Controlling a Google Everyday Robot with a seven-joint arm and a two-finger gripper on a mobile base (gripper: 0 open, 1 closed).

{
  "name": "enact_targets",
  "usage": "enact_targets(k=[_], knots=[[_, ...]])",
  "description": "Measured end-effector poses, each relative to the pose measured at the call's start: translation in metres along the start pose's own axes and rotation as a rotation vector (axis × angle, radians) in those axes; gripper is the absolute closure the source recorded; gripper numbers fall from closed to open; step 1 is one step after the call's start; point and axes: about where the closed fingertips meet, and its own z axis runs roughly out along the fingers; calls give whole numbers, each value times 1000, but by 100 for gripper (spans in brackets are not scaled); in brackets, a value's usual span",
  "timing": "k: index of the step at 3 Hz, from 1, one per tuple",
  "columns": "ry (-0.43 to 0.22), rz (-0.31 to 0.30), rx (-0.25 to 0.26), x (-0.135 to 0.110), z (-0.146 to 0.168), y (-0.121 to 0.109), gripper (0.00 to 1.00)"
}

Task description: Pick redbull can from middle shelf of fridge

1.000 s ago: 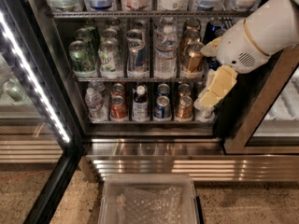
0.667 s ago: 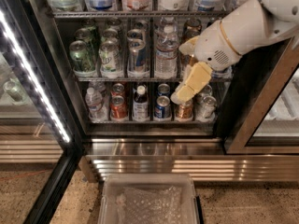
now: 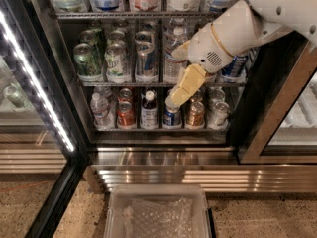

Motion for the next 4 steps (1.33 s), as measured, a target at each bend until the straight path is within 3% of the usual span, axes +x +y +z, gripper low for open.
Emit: enact_targets(k=[1,2,3,4], knots=[[-37,7,27,0,5,8,0],[-122,38,29,-4,33,15,0],[-195,61,59,-9,58,5,0],[-197,62,58,-10,59,5,0]])
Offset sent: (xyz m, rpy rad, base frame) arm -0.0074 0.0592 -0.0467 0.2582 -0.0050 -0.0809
